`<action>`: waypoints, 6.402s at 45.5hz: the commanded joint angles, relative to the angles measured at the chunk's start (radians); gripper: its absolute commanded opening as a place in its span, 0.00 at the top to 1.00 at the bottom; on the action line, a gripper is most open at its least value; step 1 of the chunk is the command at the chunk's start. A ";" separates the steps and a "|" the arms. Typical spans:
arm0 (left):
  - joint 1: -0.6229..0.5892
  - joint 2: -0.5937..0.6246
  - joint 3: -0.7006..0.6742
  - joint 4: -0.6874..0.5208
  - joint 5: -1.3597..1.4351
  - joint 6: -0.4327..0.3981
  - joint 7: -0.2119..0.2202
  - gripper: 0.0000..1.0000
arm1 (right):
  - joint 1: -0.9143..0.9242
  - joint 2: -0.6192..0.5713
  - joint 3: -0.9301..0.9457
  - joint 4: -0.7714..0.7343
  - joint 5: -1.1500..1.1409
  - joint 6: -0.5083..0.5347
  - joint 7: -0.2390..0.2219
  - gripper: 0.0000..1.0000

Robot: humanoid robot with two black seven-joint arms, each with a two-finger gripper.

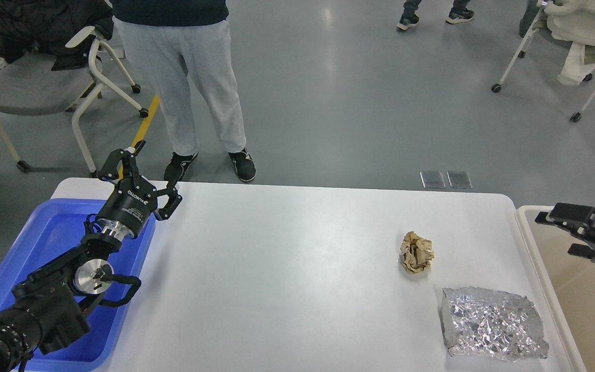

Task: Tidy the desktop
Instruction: 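Lower the right gripper down to the silver foil wrapper, then close the right gripper on the silver foil wrapper, then lift the foil wrapper with the right gripper and carry it over the bin, then release the foil wrapper from the right gripper into the beige bin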

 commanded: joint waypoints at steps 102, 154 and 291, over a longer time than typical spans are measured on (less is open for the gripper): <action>0.000 0.000 0.000 0.000 0.000 0.000 0.000 0.00 | -0.109 0.348 -0.546 -0.348 -0.221 -0.519 0.250 0.12; 0.000 0.000 0.000 0.000 0.000 0.000 0.000 0.00 | -0.123 0.391 -0.608 -0.411 -0.172 -0.593 0.301 1.00; 0.000 0.000 0.000 0.000 -0.001 0.000 0.000 0.00 | -0.224 0.659 -0.316 -1.138 0.985 -0.292 -0.043 1.00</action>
